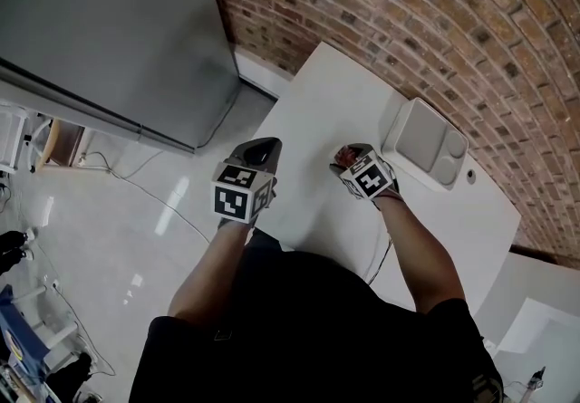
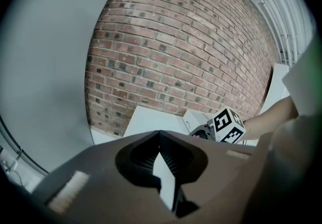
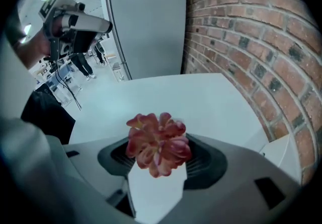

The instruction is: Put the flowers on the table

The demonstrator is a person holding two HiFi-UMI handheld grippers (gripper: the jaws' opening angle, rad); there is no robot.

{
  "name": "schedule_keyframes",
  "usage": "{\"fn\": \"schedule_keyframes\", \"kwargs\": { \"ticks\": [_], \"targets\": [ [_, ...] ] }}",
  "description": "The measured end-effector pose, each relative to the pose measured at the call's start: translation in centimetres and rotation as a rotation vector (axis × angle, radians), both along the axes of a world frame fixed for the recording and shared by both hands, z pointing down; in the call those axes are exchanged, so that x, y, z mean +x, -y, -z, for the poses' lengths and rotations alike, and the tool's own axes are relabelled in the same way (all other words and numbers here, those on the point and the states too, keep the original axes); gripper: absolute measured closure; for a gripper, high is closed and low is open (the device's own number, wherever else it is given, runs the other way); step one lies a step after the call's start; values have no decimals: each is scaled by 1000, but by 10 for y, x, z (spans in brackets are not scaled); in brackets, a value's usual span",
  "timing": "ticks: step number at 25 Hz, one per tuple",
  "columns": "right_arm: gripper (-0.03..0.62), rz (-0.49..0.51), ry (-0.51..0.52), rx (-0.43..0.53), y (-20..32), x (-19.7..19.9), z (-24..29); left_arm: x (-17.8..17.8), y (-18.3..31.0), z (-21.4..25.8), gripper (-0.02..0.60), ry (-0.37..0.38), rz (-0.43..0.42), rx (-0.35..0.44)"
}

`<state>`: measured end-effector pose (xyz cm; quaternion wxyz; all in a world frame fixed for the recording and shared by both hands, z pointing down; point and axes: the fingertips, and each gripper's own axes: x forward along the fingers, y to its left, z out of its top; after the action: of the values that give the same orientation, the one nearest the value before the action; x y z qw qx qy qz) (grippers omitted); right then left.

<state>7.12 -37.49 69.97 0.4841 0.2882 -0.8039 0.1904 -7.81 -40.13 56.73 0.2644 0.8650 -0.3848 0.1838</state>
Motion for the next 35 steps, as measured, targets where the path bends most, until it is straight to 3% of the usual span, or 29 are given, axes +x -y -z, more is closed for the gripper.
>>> {"fn": "schedule_keyframes", "kwargs": {
  "ticks": [6, 12, 28, 35],
  "targets": [
    [344, 113, -79, -17, -7, -4, -13, 1, -2, 0, 571, -4, 1, -3],
    [344, 148, -136, -47, -7, -4, -20, 0, -4, 0, 571, -2, -2, -5],
    [344, 121, -94, -47, -7, -9, -33, -13, -11, -3, 571, 5, 22, -24],
    [312, 2, 3, 0, -10, 6, -9, -11, -12, 0, 571, 6, 13, -28]
  ]
}}
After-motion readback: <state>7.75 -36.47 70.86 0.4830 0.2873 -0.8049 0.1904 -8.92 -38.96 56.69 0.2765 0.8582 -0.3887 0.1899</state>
